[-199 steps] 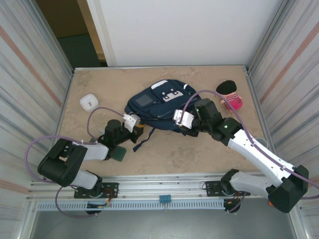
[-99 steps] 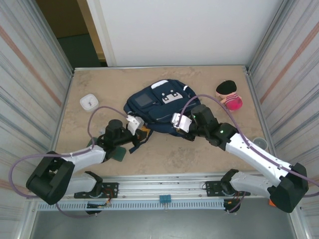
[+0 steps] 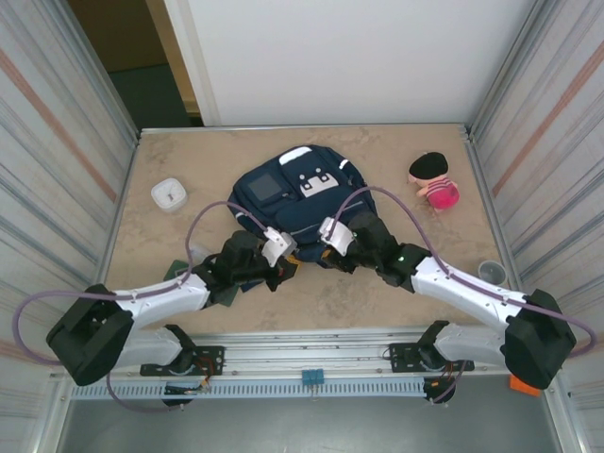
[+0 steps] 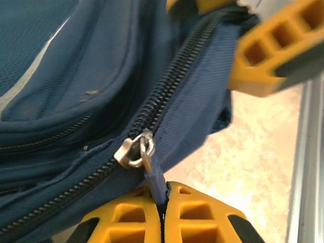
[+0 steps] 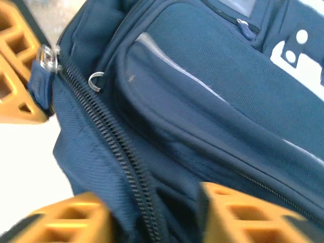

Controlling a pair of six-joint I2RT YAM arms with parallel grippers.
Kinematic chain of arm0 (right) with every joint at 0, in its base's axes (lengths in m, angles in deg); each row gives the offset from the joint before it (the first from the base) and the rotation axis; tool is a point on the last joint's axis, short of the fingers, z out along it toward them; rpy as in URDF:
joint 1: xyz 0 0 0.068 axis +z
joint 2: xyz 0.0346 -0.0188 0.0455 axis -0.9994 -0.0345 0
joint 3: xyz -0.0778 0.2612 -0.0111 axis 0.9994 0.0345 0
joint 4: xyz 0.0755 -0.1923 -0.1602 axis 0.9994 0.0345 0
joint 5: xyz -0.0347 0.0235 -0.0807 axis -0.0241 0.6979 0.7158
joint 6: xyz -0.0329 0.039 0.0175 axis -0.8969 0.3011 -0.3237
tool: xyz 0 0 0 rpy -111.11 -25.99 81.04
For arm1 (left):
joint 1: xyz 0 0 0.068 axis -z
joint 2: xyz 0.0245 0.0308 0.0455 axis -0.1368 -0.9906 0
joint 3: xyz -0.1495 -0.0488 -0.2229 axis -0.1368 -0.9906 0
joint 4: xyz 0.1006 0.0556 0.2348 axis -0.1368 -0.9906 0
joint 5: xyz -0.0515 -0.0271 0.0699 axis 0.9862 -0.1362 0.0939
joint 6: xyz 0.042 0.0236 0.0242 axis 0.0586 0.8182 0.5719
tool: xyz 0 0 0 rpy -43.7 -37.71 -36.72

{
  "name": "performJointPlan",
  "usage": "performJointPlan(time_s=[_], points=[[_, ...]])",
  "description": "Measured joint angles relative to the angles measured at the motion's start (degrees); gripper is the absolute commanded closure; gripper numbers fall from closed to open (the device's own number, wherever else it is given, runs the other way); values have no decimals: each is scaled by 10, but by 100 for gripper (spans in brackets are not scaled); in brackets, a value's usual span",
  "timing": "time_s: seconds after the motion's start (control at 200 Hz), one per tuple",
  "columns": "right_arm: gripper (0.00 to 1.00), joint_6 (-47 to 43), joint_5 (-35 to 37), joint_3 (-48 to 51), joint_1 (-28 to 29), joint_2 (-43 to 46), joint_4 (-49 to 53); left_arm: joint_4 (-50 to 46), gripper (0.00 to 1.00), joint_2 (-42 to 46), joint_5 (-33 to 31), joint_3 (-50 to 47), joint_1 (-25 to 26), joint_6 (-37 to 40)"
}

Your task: Pack the student bag

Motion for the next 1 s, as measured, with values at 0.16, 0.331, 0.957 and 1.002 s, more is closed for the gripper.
performJointPlan(time_s=[0.16, 0.331, 0.957, 1.002], points=[[27, 181, -33, 24, -33, 73, 1, -11, 100, -41, -22, -3, 0, -13], [25, 423, -30, 43, -110, 152, 48, -10, 100, -103, -31, -5, 0, -22], [66, 692, -93, 186, -122, 56, -62, -27, 100, -127, -10, 4, 22, -24], [68, 696, -92, 187, -116, 47, -73, -36, 100, -127, -9, 10, 26, -24]])
